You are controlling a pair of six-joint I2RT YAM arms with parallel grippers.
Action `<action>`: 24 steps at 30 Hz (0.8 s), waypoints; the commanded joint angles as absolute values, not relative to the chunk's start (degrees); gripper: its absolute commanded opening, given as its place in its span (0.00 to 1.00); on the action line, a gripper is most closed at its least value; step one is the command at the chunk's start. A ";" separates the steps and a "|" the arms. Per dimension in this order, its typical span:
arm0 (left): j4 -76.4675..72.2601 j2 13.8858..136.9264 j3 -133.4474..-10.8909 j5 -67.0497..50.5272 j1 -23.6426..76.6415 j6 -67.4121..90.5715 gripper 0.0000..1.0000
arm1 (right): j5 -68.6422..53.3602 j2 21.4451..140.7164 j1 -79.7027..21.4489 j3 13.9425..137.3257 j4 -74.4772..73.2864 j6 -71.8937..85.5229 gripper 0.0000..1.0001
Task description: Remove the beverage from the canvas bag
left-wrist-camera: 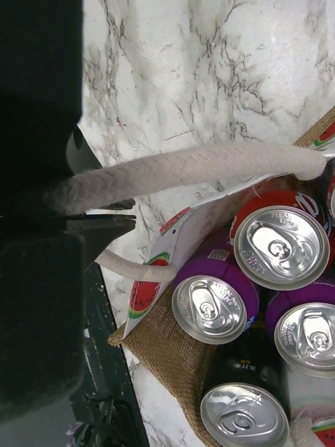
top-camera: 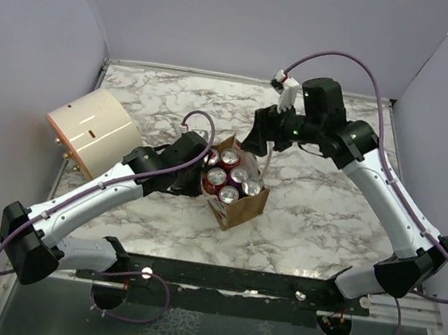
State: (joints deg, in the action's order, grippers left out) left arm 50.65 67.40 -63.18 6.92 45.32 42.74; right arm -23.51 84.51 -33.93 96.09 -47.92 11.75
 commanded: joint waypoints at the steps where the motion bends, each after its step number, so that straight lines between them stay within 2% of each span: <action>1: 50.03 65.35 -61.15 6.47 45.03 44.04 0.11 | -14.04 86.65 -39.33 96.52 -54.24 8.66 0.77; 9: 50.29 62.87 -59.48 6.34 45.00 45.44 0.11 | -1.79 92.99 -48.16 95.53 -59.04 8.68 0.73; 15: 50.77 64.26 -61.12 6.08 44.93 44.38 0.10 | 6.79 99.31 -48.43 97.74 -63.25 8.17 0.77; 24: 51.65 65.40 -62.86 7.51 44.85 42.70 0.10 | 9.13 99.95 -48.49 93.41 -64.17 6.83 0.79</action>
